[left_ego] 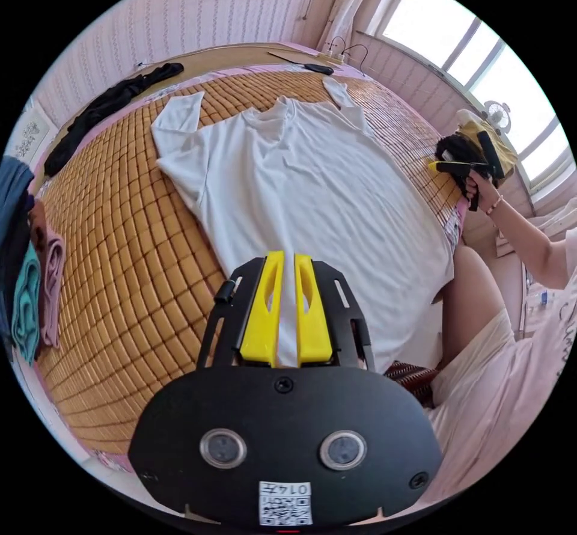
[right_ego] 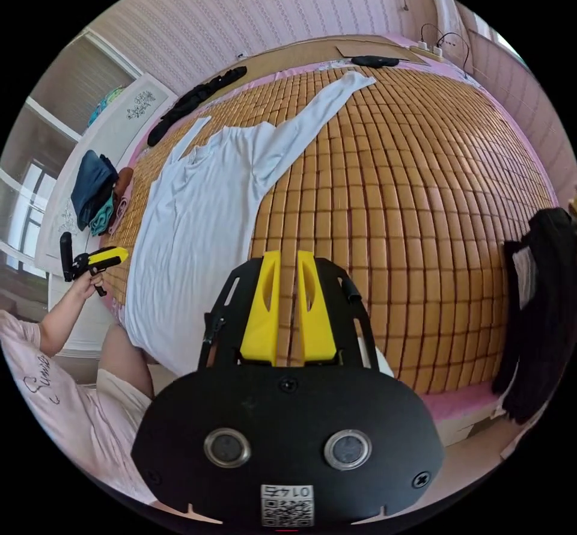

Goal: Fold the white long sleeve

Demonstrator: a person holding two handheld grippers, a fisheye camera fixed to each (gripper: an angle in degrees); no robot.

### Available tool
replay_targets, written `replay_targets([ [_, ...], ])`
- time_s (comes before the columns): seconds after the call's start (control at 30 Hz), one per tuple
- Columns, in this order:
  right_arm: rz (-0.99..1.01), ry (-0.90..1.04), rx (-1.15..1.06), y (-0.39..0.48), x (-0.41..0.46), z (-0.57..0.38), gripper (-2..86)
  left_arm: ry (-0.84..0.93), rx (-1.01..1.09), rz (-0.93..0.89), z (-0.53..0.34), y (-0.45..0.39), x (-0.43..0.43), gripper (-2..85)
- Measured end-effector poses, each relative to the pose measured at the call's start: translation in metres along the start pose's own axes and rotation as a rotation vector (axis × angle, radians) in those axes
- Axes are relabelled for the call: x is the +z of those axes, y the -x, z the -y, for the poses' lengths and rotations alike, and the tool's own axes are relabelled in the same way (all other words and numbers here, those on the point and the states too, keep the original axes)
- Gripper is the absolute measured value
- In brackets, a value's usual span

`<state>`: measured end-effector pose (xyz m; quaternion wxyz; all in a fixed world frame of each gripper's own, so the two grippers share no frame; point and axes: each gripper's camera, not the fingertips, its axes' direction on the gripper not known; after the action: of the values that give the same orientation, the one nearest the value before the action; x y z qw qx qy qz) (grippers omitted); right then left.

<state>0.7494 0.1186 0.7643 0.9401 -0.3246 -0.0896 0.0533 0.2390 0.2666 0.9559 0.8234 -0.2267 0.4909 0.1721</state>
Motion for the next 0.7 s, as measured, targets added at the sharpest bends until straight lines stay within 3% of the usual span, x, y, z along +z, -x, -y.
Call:
replay_targets([
  [0.2, 0.120, -0.134, 0.032, 0.017, 0.014, 0.073, 3.4, -0.001, 0.065, 0.023, 0.116, 0.026, 0.054, 4.9],
  [0.4, 0.153, -0.005, -0.173, 0.081, 0.036, 0.141, 2.4, 0.042, -0.012, 0.114, 0.172, 0.077, 0.094, 5.4],
  [0.63, -0.009, 0.055, -0.370, 0.126, 0.074, 0.223, 3.2, 0.166, -0.005, 0.240, 0.230, 0.122, 0.169, 10.1],
  [0.7, -0.051, 0.039, -0.345, 0.126, 0.085, 0.238, 5.6, 0.191, 0.019, 0.214, 0.237, 0.133, 0.193, 6.8],
])
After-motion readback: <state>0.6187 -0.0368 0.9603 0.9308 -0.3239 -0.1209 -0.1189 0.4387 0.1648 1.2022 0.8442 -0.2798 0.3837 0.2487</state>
